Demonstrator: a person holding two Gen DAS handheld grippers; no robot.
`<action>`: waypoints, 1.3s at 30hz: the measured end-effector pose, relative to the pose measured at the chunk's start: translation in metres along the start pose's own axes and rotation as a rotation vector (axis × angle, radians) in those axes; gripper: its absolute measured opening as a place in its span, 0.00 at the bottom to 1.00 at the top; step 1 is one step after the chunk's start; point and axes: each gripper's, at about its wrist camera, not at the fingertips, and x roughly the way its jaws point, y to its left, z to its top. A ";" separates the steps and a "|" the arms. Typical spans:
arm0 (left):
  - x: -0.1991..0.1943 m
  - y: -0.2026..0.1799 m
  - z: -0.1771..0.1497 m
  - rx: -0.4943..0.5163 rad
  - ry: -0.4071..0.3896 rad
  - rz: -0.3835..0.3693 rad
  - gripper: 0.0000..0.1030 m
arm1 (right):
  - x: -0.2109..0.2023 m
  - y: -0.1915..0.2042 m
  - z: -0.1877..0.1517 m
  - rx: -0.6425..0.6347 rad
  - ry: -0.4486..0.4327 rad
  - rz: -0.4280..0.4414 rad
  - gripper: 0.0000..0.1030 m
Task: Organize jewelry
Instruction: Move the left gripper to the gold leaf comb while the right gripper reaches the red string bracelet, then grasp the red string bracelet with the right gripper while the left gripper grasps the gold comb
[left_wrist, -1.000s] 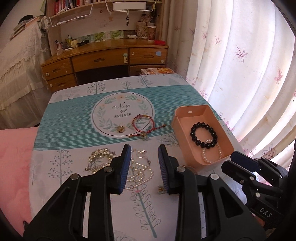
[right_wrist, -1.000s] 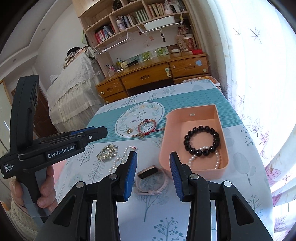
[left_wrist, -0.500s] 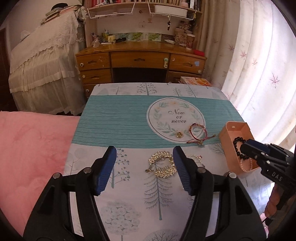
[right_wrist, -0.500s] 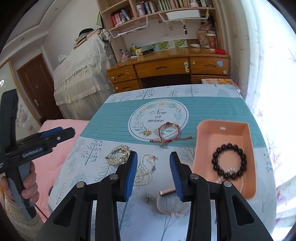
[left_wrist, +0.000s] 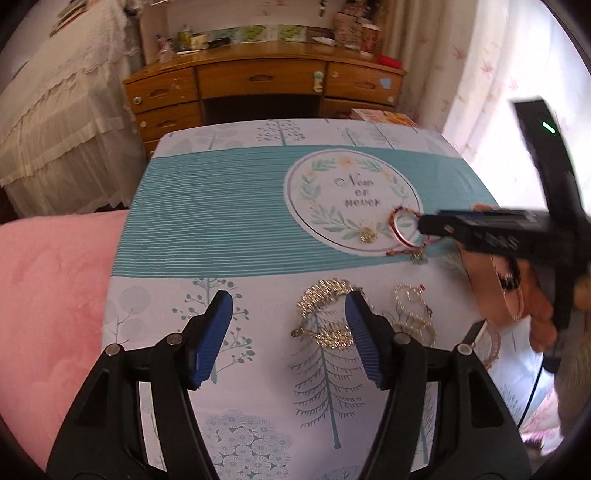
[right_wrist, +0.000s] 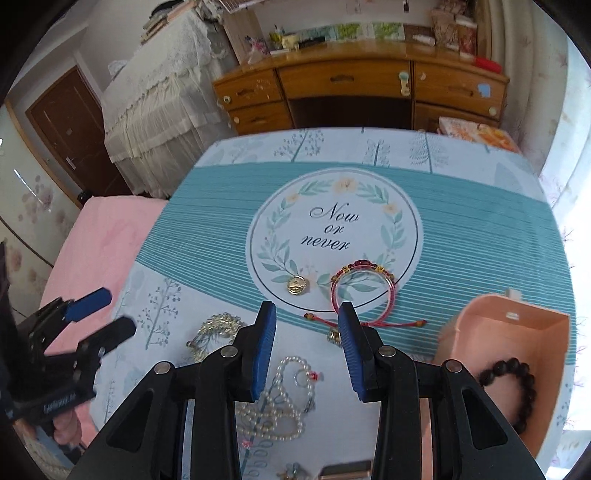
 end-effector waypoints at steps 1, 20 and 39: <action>0.003 -0.006 -0.002 0.027 0.005 -0.004 0.59 | 0.011 -0.002 0.004 0.002 0.021 -0.002 0.34; 0.062 -0.056 -0.028 0.411 0.149 -0.064 0.59 | 0.098 -0.001 0.010 -0.084 0.103 -0.152 0.06; 0.106 -0.074 -0.013 0.599 0.264 -0.144 0.32 | 0.036 -0.016 -0.003 0.001 0.038 0.024 0.06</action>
